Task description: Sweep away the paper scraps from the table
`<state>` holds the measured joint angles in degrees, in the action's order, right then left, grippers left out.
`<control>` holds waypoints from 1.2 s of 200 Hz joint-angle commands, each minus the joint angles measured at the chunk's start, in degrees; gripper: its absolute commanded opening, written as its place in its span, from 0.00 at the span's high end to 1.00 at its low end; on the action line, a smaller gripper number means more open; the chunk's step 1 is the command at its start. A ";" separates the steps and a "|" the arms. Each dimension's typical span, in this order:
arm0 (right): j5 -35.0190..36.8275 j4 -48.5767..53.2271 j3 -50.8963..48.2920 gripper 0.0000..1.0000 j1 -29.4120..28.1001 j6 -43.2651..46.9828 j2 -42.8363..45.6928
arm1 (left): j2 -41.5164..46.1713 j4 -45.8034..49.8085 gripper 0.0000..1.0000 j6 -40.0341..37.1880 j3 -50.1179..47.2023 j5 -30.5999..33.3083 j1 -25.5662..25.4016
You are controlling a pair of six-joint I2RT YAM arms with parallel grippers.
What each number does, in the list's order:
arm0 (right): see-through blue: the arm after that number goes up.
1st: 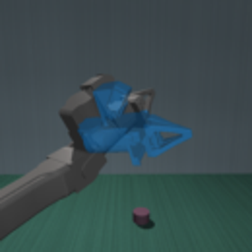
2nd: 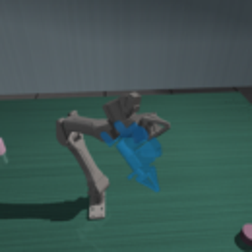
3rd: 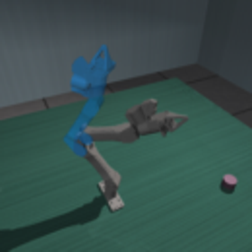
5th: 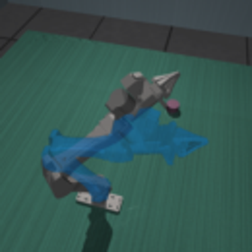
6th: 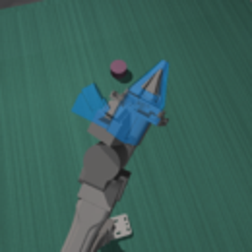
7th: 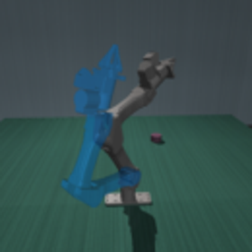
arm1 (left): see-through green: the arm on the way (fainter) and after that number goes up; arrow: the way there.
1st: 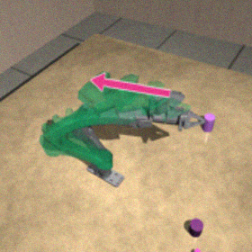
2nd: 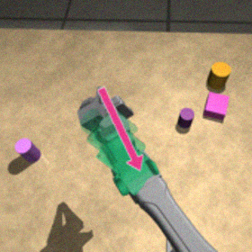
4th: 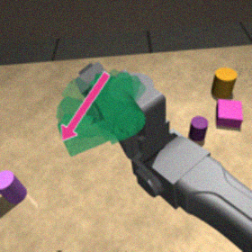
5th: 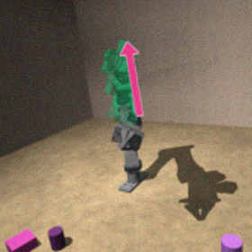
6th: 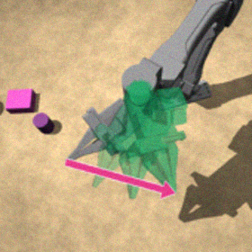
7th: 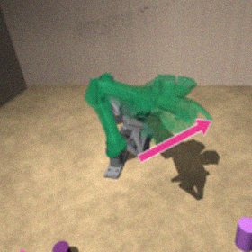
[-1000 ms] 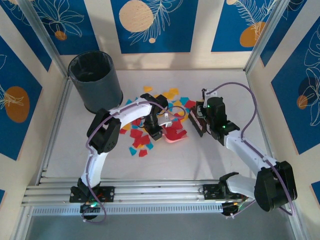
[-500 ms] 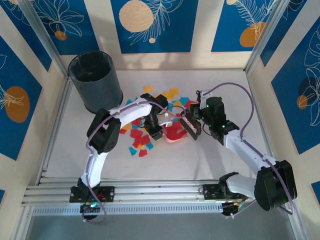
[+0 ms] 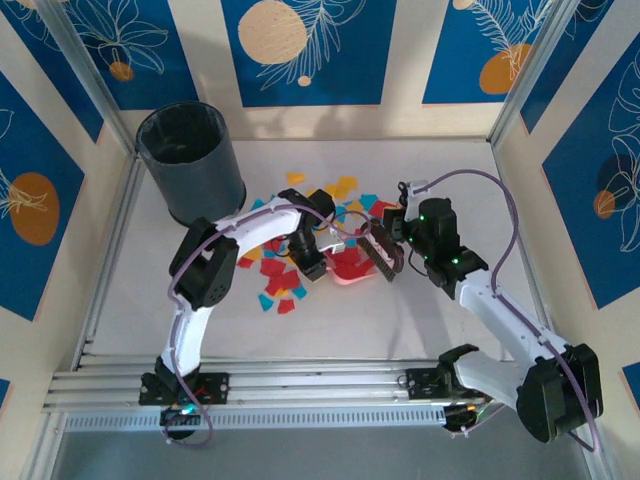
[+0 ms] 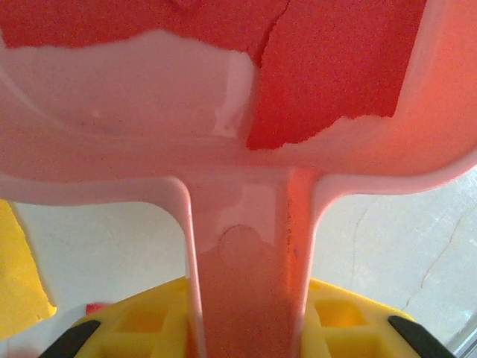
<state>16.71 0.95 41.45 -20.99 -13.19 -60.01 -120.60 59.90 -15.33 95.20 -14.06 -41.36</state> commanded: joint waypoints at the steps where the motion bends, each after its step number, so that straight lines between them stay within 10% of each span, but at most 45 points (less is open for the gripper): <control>1: 3.76 0.28 0.76 1.00 -0.21 -1.89 3.71 | 5.31 -2.03 1.00 -0.77 -2.60 -1.23 0.19; 84: 13.16 4.39 -0.23 1.00 0.50 -1.79 10.75 | 14.58 -10.62 1.00 1.93 -10.15 -0.99 2.47; 240: 4.50 6.21 -0.32 1.00 2.19 -1.90 9.73 | 26.33 -18.27 1.00 12.67 -7.77 -5.76 9.05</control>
<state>23.92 8.69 41.06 -19.09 -14.68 -50.46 -97.54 43.16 -5.67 84.53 -19.49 -33.69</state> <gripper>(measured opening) 0.270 0.267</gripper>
